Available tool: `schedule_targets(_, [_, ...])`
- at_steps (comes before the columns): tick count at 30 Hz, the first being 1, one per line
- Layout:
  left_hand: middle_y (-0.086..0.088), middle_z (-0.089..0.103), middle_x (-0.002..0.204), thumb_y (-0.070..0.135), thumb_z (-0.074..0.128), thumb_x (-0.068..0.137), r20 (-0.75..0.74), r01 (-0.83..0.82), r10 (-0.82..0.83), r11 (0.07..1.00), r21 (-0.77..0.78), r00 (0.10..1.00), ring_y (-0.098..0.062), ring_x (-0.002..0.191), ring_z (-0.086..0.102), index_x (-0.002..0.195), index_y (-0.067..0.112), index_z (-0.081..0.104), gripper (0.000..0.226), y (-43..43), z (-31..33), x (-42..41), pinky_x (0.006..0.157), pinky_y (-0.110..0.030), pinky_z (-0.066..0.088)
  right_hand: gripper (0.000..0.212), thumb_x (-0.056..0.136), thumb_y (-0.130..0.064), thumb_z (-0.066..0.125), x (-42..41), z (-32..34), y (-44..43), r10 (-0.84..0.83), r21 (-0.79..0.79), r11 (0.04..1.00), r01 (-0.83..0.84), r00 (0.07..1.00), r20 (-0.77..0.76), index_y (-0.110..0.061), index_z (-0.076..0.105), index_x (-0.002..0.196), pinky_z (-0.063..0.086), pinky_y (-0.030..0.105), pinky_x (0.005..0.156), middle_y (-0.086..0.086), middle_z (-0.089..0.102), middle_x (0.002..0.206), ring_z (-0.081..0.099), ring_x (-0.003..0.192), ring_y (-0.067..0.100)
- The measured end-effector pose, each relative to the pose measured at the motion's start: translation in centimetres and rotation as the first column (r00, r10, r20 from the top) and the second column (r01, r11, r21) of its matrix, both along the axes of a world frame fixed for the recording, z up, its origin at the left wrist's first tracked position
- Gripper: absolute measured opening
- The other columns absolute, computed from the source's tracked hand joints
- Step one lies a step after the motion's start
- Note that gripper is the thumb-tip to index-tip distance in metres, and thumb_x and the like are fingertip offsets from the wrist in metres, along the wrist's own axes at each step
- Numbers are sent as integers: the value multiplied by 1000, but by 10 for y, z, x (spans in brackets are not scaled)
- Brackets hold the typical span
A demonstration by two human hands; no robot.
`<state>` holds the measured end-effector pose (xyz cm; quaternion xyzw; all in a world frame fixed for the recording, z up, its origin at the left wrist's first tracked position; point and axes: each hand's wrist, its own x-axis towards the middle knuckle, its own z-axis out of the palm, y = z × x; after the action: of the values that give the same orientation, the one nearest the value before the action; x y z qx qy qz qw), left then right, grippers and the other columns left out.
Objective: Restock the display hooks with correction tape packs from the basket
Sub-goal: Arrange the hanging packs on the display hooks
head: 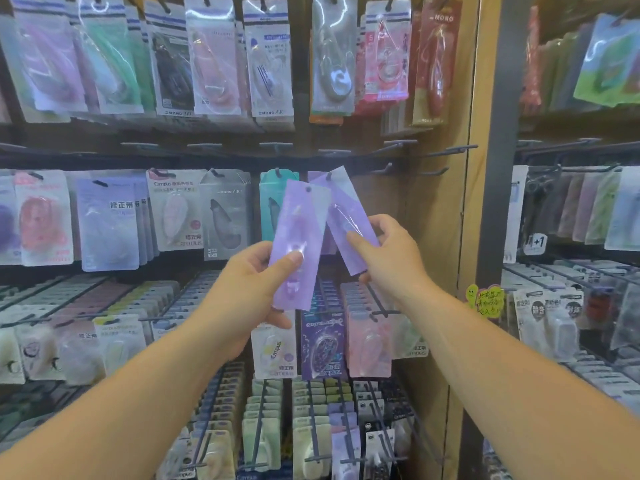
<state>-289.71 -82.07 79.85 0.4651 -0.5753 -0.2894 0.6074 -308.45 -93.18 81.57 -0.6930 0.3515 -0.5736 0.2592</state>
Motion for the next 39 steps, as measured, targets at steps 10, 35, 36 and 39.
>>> schedule_targets(10, [-3,75,112,40,58,107,26,-19,20,1000,-17,999,-23,88,72,117,26,69,21,-43,18,-30,62,-34,58,17,102,-31,63,0,-16,-9,102,108,987,-119,984,148,-20,64,115,64,40,74,2,74,105,74,91,23])
schedule_targets(35, [-10,71,120,53,52,107,69,-181,169,953,244,983,-30,89,77,141,17,55,50,-104,24,-30,83,-44,64,9,105,-27,54,17,8,-43,47,265,963,-37,998,-31,-21,59,108,60,41,89,3,68,108,69,99,22])
schedule_targets(36, [-11,71,119,54,52,106,79,-189,174,949,252,982,-30,89,78,142,16,54,52,-106,26,-31,82,-43,64,8,105,-27,53,19,10,-44,53,279,960,-39,998,-44,-21,59,108,60,41,89,4,68,108,68,99,22])
schedule_targets(39, [-13,71,114,54,53,106,94,-202,184,945,256,978,-32,90,77,136,13,56,51,-107,27,-36,79,-41,65,13,106,-24,49,21,7,-46,57,292,956,-34,996,-72,-20,59,114,60,40,87,4,67,111,68,100,22])
